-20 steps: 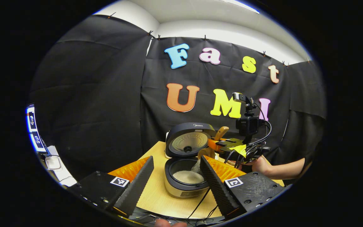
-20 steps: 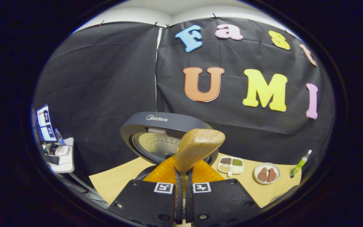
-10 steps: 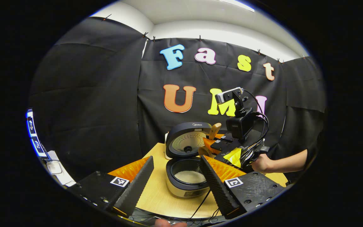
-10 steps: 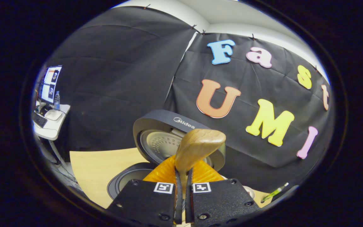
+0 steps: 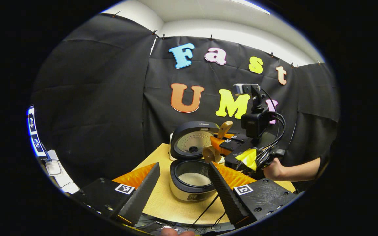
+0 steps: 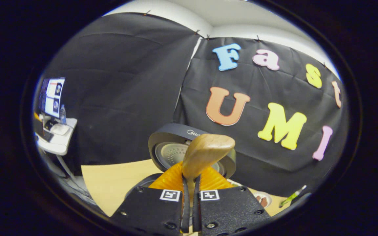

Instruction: Close the left gripper, press the button to open the rice cooker; take a wooden spoon from the chopstick holder with the right hand, scoop a spoonful of rice and pour it into the rice cooker, then put the wooden spoon back into the chopstick holder.

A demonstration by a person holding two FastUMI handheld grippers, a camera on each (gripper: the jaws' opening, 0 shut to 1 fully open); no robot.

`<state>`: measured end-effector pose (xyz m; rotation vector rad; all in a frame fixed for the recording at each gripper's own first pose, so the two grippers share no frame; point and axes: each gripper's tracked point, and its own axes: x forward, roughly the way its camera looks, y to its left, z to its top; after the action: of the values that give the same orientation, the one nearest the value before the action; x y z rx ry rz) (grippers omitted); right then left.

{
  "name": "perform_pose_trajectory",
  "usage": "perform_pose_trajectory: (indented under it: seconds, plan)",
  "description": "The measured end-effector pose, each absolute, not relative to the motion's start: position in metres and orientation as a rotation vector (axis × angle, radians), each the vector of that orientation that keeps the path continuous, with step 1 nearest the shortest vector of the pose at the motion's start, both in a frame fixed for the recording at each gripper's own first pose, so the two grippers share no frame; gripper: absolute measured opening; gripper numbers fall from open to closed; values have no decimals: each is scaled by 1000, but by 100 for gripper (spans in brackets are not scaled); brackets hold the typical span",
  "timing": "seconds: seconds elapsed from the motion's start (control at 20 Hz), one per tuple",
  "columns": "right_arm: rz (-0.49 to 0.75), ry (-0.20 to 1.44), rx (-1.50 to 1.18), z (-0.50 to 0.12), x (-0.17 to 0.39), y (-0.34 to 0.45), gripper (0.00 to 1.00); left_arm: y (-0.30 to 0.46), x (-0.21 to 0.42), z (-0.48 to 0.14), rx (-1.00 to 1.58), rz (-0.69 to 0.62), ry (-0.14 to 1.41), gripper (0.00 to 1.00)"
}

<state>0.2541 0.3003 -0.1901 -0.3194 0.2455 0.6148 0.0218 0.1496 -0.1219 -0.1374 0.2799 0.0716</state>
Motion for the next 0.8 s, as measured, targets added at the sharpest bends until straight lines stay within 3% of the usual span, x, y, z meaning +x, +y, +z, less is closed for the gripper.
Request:
perform_pose_trajectory:
  seconds: [0.35, 0.8]
  plan:
    - [534, 383, 69, -154, 218, 245, 8, 113, 35, -118, -110, 15, 270, 95]
    - [250, 452, 482, -130, 223, 72, 9, 52, 70, -118, -93, -46, 280, 95]
